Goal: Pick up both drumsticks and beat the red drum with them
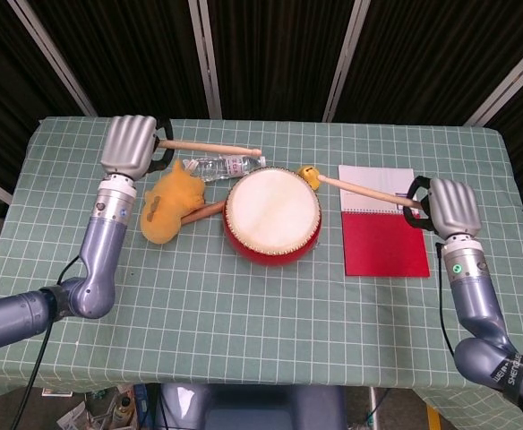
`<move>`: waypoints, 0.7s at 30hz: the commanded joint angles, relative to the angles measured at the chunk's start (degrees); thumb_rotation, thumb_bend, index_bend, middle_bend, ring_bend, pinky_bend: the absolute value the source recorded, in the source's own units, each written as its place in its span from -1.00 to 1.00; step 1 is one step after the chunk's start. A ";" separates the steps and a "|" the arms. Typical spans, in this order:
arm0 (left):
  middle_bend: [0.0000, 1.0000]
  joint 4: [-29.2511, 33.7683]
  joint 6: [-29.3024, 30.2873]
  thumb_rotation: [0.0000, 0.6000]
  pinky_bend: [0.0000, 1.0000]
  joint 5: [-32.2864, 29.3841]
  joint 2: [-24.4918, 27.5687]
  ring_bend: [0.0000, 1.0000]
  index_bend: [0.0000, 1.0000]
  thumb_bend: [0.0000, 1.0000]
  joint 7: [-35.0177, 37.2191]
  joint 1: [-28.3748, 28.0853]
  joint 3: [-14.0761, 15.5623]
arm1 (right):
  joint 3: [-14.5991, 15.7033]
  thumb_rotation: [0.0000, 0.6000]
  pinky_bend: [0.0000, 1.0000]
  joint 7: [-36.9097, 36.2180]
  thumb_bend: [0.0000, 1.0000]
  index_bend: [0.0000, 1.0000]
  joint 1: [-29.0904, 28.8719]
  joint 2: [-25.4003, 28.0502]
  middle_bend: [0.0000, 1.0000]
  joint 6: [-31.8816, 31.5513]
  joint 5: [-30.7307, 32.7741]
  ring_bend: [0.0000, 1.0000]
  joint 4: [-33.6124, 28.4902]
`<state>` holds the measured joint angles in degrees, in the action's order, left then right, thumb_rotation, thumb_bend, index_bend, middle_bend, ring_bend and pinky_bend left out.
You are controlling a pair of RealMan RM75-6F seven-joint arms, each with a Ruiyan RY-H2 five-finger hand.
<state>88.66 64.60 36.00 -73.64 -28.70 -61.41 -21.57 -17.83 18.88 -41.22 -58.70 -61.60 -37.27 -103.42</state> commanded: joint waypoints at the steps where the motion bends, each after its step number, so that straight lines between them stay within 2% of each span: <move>1: 1.00 0.78 -0.92 1.00 1.00 0.12 1.49 1.00 0.54 0.19 0.81 0.93 -0.49 | -0.97 1.00 1.00 -0.43 0.50 0.93 -1.53 -0.37 1.00 2.13 -0.10 1.00 0.76; 9: 1.00 1.66 -2.69 1.00 1.00 0.07 3.72 1.00 0.54 0.19 2.21 2.21 -0.77 | -2.23 1.00 1.00 -0.50 0.50 0.94 -4.01 -1.54 1.00 3.95 0.78 1.00 0.86; 14: 1.00 1.52 -3.62 1.00 1.00 0.05 4.65 1.00 0.54 0.19 3.33 2.80 -1.06 | -1.36 1.00 1.00 2.29 0.50 0.95 -6.15 -3.89 1.00 4.12 1.28 1.00 2.48; 18: 1.00 1.42 -4.27 1.00 1.00 0.24 5.18 1.00 0.54 0.19 4.19 3.55 -0.75 | 2.13 1.00 1.00 8.53 0.50 0.95 -8.83 -8.26 1.00 4.38 1.76 1.00 5.13; 21: 1.00 1.20 -4.70 1.00 1.00 -0.31 5.22 1.00 0.54 0.19 4.30 4.02 -0.29 | 10.21 1.00 1.00 23.84 0.50 0.96 -11.89 -12.94 1.00 1.49 -0.96 1.00 9.24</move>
<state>89.95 60.04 35.74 -68.45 -24.37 -57.50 -22.00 -15.01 29.57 -49.81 -66.78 -57.87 -36.21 -98.29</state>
